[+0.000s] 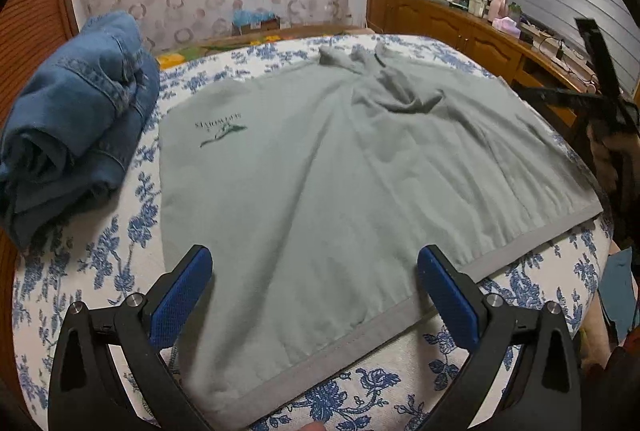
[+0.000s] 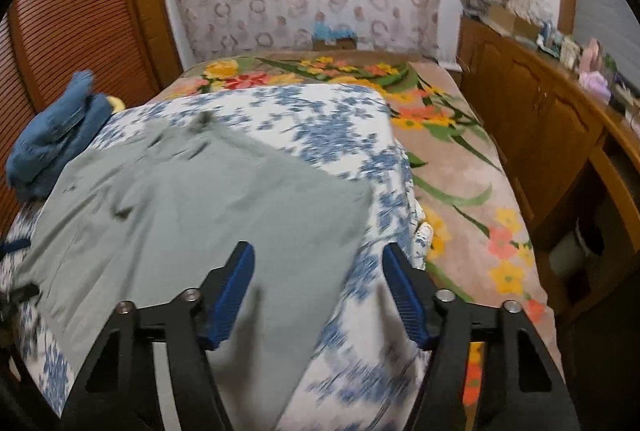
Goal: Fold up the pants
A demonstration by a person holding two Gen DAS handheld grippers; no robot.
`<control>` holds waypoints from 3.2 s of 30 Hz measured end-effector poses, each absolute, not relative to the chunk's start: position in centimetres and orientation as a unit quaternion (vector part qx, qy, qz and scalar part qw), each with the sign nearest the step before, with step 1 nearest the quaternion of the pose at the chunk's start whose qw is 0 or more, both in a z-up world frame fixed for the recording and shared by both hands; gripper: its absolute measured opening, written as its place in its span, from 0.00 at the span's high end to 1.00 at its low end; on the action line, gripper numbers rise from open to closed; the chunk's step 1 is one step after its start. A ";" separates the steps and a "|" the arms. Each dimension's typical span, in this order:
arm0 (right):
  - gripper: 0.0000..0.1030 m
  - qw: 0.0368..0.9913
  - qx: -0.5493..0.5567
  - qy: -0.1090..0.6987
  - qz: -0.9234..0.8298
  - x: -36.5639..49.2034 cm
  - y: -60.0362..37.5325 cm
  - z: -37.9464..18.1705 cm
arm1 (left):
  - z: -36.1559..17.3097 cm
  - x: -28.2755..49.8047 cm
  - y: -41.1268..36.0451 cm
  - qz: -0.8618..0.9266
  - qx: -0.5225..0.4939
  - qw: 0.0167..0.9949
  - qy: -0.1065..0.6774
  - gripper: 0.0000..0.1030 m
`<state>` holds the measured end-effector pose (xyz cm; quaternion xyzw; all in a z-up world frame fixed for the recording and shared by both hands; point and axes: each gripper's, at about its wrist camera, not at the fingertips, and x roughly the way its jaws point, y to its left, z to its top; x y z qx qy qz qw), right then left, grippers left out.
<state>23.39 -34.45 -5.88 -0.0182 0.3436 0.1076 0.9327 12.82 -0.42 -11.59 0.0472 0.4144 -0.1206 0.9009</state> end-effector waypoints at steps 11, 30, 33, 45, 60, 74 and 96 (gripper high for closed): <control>0.73 0.921 0.016 0.373 0.109 25.9 -35.3 -4.0 | -12.3 13.4 0.1 -0.121 0.027 0.895 0.429 0.00; 0.85 0.937 -0.028 0.342 0.070 21.1 -33.8 -2.3 | -12.5 13.8 -0.3 -0.110 0.052 0.892 0.436 0.00; 0.71 0.942 -0.030 0.322 0.089 17.1 -32.7 -2.1 | -12.5 13.8 -0.5 -0.108 0.051 0.892 0.435 0.00; 0.43 0.932 -0.060 0.311 0.175 3.7 -28.9 -4.8 | -12.4 12.7 -0.2 -0.095 0.050 0.895 0.433 0.00; 0.43 0.928 -0.059 0.330 0.159 1.1 -28.3 -5.6 | -10.2 8.3 6.4 -0.077 -0.019 0.914 0.398 0.02; 0.40 0.933 -0.063 0.316 0.157 0.9 -28.1 -6.1 | -11.3 7.2 6.5 -0.070 -0.001 0.913 0.402 0.56; 0.39 0.936 -0.044 0.308 0.163 1.1 -28.7 -6.8 | -8.6 7.4 2.3 -0.138 0.027 0.920 0.367 0.94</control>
